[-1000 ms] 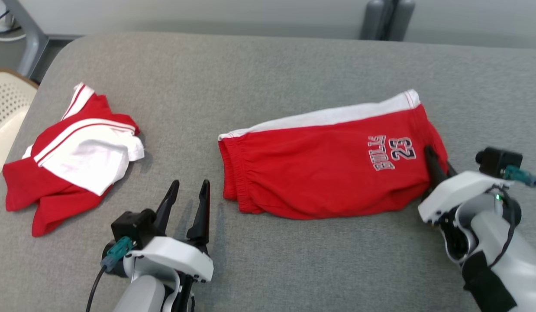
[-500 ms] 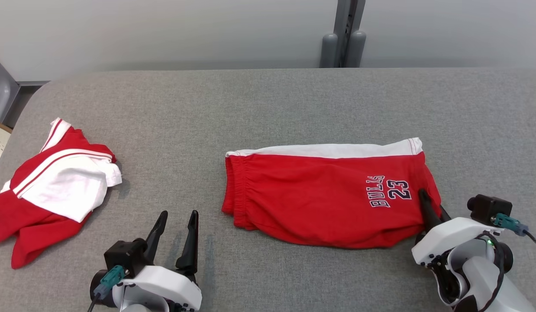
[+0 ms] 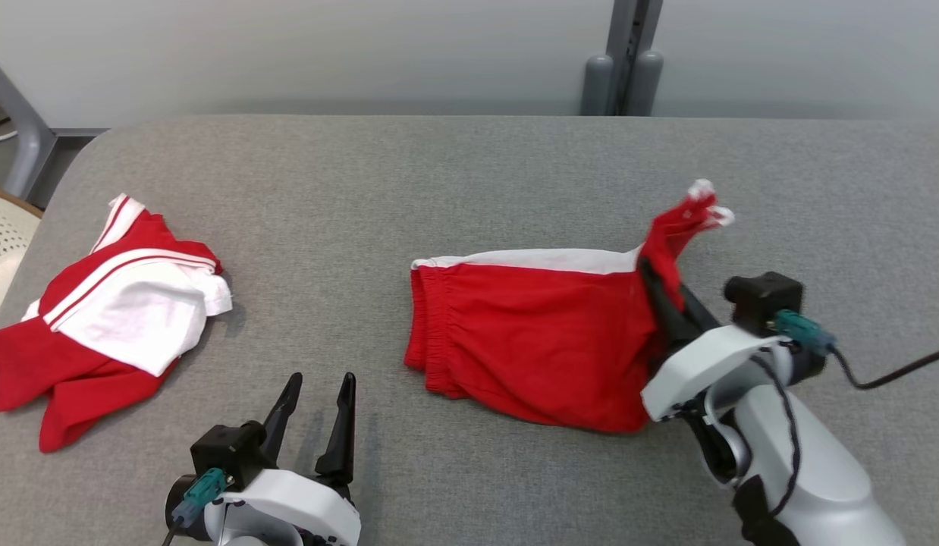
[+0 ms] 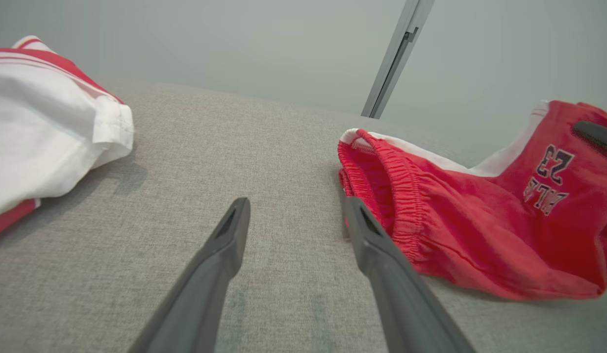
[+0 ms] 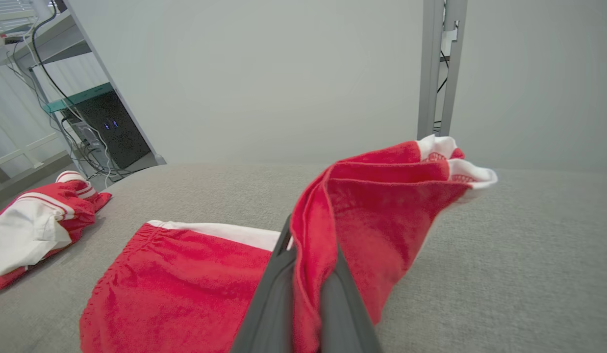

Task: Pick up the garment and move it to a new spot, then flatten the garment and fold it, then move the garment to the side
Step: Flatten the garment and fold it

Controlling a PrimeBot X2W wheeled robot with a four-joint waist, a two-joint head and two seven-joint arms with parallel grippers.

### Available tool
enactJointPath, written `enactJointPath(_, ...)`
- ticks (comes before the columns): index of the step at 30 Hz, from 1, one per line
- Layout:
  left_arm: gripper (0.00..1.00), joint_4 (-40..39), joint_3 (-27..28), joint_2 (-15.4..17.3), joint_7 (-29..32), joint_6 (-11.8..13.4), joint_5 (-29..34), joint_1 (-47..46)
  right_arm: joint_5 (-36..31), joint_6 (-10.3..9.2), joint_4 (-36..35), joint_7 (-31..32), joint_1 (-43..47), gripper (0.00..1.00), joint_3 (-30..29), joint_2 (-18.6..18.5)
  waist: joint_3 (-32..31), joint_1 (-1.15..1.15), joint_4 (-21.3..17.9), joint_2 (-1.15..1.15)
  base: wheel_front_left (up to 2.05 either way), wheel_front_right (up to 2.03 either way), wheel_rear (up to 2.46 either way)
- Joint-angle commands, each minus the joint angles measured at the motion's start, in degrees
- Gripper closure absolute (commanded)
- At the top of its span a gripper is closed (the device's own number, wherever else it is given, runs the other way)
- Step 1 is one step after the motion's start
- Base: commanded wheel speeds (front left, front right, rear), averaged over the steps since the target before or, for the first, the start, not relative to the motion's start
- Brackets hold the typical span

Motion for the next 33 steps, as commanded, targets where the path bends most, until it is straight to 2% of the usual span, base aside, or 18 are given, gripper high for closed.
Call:
enactJointPath(1,0.0,-0.2,-0.2,0.2,-0.1,0.2,-0.5,-0.1,-0.1,0.01,-0.2,-0.3,-0.7,1.0,1.7,0.1,-0.2,0.0,0.7,0.0,0.0,0.0,0.0)
enactJointPath(6,0.0,-0.3,-1.5,0.2,-0.1,0.5,-1.2,0.1,1.9,0.01,0.7,-0.3,-2.0,1.0,9.9,0.6,-0.4,0.0,3.5,0.0,0.0,0.0,0.0)
enactJointPath(13,0.0,-0.5,-3.6,0.2,-0.1,0.9,-1.9,-0.4,10.0,0.01,-0.2,-0.3,-3.1,1.0,21.1,0.6,0.3,0.0,8.3,0.0,0.0,0.0,0.0)
enactJointPath(16,0.0,-0.5,-4.4,0.3,-0.1,1.2,-2.0,-0.6,12.0,0.01,0.0,-0.3,-4.1,1.0,24.2,0.6,0.6,0.0,9.6,0.0,0.0,0.0,0.0)
enactJointPath(17,0.0,-0.6,-4.6,0.2,-0.1,1.3,-1.9,-0.6,12.4,0.01,0.1,-0.3,-4.3,0.88,24.6,0.6,0.6,0.0,9.8,0.0,0.0,0.0,0.0)
enactJointPath(18,0.0,-0.6,-4.8,0.2,-0.1,1.3,-1.9,-0.7,13.0,0.01,0.1,-0.3,-4.2,0.56,25.1,0.6,0.6,0.0,9.9,0.0,0.0,0.0,0.0)
enactJointPath(19,0.0,-0.6,-4.9,0.2,-0.1,1.5,-1.9,-0.7,13.6,0.01,-0.1,-0.3,-4.2,0.04,25.6,0.6,0.7,0.0,10.0,0.0,0.0,0.0,0.0)
enactJointPath(20,0.0,-0.7,-4.8,0.2,-0.1,1.7,-1.9,-0.6,13.9,0.01,-0.3,-0.3,-4.3,0.0,25.9,0.6,0.6,0.0,9.8,0.0,0.0,0.0,0.0)
enactJointPath(26,0.0,-1.0,-3.1,0.2,-0.1,2.2,-1.3,-0.1,13.1,0.01,-2.2,-0.3,-3.3,0.0,22.8,0.5,0.1,0.0,6.9,0.0,0.0,0.0,0.0)
enactJointPath(33,0.0,-1.6,-0.3,0.2,-0.1,2.6,0.1,0.1,6.1,0.01,-2.9,-0.3,1.0,0.0,10.3,0.6,-0.5,0.0,1.8,0.0,0.0,0.0,0.0)
